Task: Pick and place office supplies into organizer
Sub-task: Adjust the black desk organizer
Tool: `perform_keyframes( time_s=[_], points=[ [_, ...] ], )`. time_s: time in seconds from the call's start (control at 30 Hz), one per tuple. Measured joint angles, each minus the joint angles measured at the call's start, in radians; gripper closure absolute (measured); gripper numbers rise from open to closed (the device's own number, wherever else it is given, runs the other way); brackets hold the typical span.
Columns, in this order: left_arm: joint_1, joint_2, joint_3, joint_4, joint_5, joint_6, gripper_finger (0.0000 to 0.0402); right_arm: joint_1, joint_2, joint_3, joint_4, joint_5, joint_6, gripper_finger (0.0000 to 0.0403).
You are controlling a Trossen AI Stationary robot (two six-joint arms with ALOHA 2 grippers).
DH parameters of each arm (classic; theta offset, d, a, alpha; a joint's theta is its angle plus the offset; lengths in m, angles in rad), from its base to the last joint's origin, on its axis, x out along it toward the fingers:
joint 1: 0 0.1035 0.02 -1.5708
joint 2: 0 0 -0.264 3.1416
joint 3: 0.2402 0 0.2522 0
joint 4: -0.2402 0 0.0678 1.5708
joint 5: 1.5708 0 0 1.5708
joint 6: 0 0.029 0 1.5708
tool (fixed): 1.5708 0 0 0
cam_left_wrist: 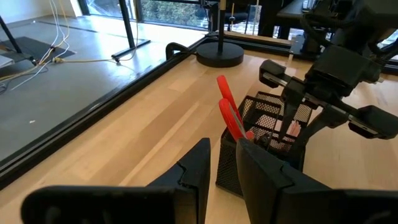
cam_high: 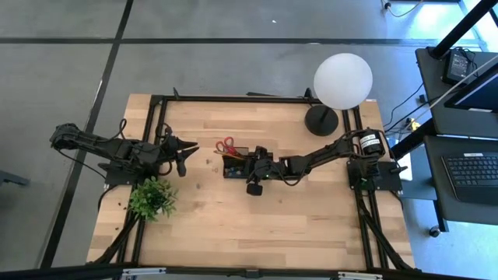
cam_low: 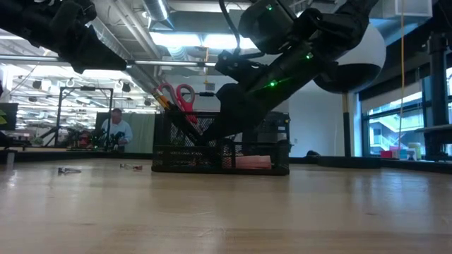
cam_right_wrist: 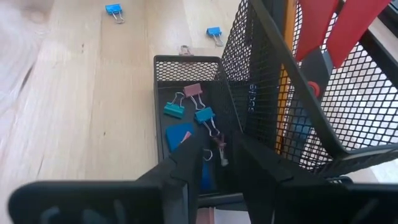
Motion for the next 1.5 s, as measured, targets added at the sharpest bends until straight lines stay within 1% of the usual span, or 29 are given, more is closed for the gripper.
perform_keyframes(
  time_s=[0.27, 0.37, 0.43, 0.5, 0.6, 0.67, 0.77, 0.93, 1.03, 1.1, 1.23, 1.33, 1.4, 1.5],
  points=[
    [0.0, 0.0, 0.0, 0.0, 0.0, 0.0, 0.0329, 0.0, -0.002, 0.0, -0.001, 0.0, 0.006, 0.0308],
    [0.0, 0.0, 0.0, 0.0, 0.0, 0.0, 0.0329, 0.0, -0.024, 0.001, -0.018, -0.001, 0.048, 0.0308],
    [0.0, 0.0, 0.0, 0.0, 0.003, 0.0, 0.0329, 0.0, -0.057, 0.001, -0.065, -0.025, 0.082, 0.0308],
    [0.0, 0.0, 0.0, 0.001, 0.013, 0.005, 0.0329, -0.001, -0.099, 0.002, -0.115, -0.049, 0.111, 0.0308],
    [0.0, 0.0, 0.0, 0.001, 0.032, 0.049, 0.0329, -0.001, -0.18, 0.002, -0.187, -0.057, 0.126, 0.0308],
    [0.0, 0.0, 0.0, 0.0, 0.049, 0.073, 0.0328, -0.001, -0.243, 0.002, -0.268, -0.06, 0.128, 0.0308],
    [0.0, 0.0, 0.0, 0.001, 0.09, 0.062, 0.032, -0.001, -0.341, -0.008, -0.372, -0.06, 0.151, 0.0308],
    [0.01, 0.024, 0.001, -0.002, 0.146, 0.019, 0.0282, -0.002, -0.545, -0.111, -0.366, -0.06, 0.134, 0.0308],
    [0.036, 0.066, 0.001, -0.003, 0.166, 0.019, 0.0257, -0.009, -0.669, -0.224, -0.331, -0.06, 0.135, 0.0308],
    [0.062, 0.102, 0.002, -0.004, 0.186, 0.015, 0.0245, -0.019, -0.75, -0.305, -0.27, -0.06, 0.136, 0.0308],
    [0.12, 0.197, 0.002, -0.006, 0.272, -0.007, 0.0236, -0.04, -0.87, -0.432, -0.172, -0.074, 0.13, 0.0308],
    [0.152, 0.286, 0.006, -0.022, 0.348, -0.003, 0.0239, -0.057, -0.927, -0.484, -0.115, -0.077, 0.133, 0.0308],
    [0.172, 0.347, 0.033, -0.091, 0.393, -0.015, 0.0243, -0.069, -0.947, -0.497, -0.11, -0.076, 0.13, 0.0308],
    [0.2, 0.449, 0.095, -0.205, 0.406, -0.032, 0.0245, -0.089, -0.956, -0.497, -0.109, -0.076, 0.099, 0.0308]
  ],
)
